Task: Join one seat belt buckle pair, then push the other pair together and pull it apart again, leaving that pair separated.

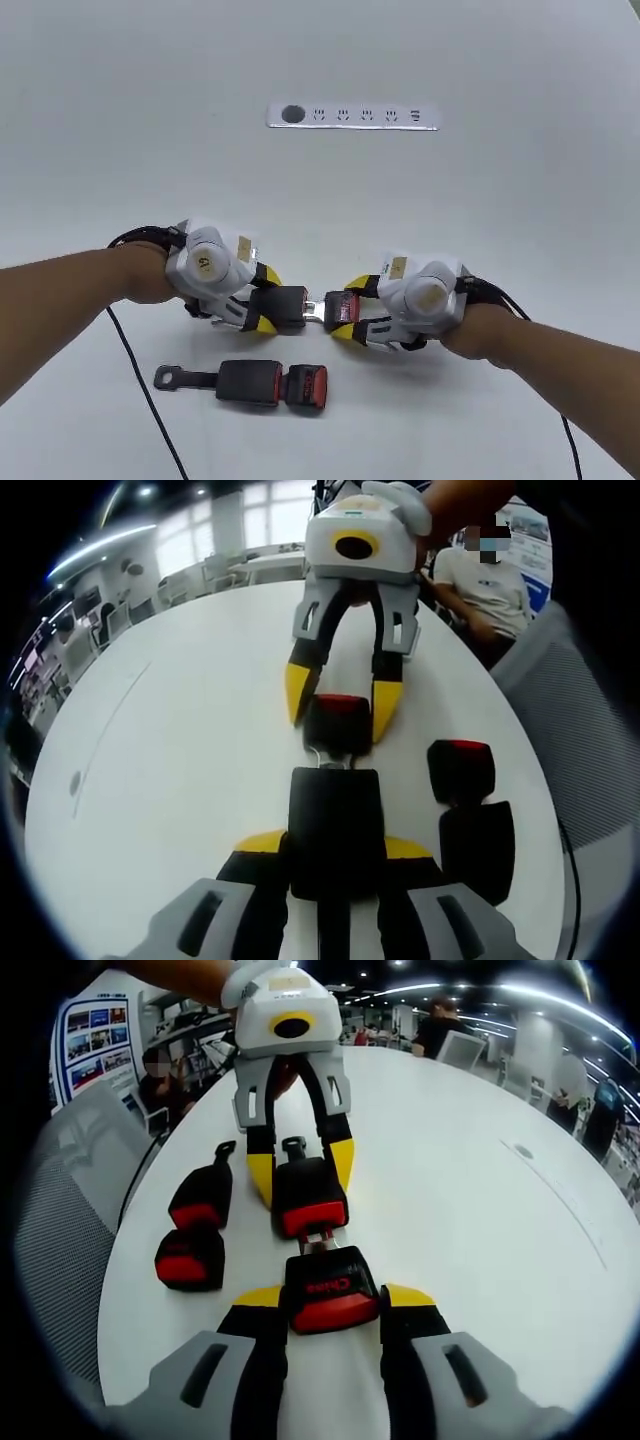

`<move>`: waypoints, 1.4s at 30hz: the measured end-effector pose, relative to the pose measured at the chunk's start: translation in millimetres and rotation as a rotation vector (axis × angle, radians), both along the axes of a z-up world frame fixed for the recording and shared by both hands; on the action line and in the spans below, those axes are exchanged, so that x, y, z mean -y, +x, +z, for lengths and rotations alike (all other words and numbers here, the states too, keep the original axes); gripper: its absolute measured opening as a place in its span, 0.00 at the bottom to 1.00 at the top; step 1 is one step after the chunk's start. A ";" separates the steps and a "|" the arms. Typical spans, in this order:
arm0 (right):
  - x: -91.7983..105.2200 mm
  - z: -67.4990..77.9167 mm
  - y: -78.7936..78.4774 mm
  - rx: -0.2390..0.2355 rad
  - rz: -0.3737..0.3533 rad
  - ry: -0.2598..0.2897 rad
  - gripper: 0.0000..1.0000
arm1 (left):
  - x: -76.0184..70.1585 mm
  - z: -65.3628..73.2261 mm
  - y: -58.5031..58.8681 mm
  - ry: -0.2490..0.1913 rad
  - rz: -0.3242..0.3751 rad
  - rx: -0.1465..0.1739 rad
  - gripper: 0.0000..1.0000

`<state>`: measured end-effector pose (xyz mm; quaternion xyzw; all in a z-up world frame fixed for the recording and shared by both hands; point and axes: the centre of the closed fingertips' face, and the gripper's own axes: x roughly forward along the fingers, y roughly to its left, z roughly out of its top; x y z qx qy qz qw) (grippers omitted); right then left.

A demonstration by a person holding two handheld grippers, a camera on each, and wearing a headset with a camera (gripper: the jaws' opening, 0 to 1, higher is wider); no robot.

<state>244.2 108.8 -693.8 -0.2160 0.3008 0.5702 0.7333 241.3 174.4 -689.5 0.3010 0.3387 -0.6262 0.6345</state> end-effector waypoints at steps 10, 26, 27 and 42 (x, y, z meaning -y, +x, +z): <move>11.8 3.0 0.5 -0.011 0.005 0.003 0.35 | -1.0 -1.7 1.0 -0.007 -0.001 -0.003 0.34; 46.5 -2.2 2.8 -0.011 -0.005 0.003 0.35 | -1.5 -1.9 1.6 -0.007 -0.002 -0.006 0.35; 49.5 -1.5 1.3 -0.011 -0.005 0.003 0.35 | -1.5 -2.0 1.7 -0.006 -0.002 -0.005 0.35; 81.1 -6.0 6.1 -0.009 -0.036 -0.004 0.35 | -1.0 -1.2 1.2 -0.002 -0.004 -0.008 0.35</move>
